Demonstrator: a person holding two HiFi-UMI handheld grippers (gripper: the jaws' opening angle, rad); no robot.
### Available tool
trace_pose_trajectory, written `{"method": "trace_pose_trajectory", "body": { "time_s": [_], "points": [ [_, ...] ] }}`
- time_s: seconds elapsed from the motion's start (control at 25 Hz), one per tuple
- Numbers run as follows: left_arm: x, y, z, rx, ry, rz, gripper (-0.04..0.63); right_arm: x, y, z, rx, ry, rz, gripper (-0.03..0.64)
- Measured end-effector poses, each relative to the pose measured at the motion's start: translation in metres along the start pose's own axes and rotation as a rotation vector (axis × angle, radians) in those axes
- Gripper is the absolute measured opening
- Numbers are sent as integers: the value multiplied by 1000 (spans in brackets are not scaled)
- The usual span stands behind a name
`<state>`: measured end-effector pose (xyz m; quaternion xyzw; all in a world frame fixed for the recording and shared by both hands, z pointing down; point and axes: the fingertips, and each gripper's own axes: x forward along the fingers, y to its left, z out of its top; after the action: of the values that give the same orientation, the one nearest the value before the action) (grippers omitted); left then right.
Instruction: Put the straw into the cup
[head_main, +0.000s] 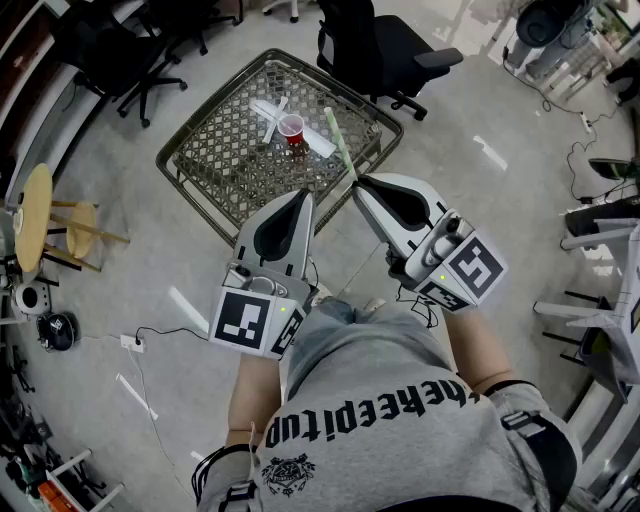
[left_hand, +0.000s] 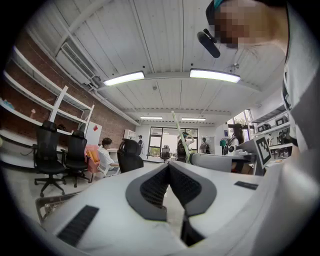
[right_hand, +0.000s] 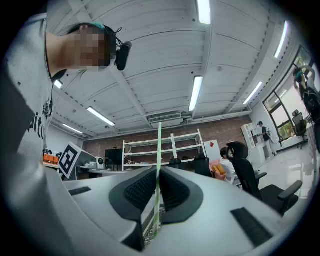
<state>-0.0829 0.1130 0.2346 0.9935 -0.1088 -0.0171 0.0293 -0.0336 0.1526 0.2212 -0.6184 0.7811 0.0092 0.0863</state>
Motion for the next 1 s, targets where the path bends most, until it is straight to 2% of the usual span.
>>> {"method": "trace_pose_trajectory", "body": {
  "time_s": [0.64, 1.0],
  "points": [
    [12, 5, -1, -2, -8, -24, 43, 4, -4, 0, -23, 3, -10, 35],
    [11, 38, 0, -8, -14, -30, 43, 36, -2, -6, -34, 9, -21, 35]
  ]
}}
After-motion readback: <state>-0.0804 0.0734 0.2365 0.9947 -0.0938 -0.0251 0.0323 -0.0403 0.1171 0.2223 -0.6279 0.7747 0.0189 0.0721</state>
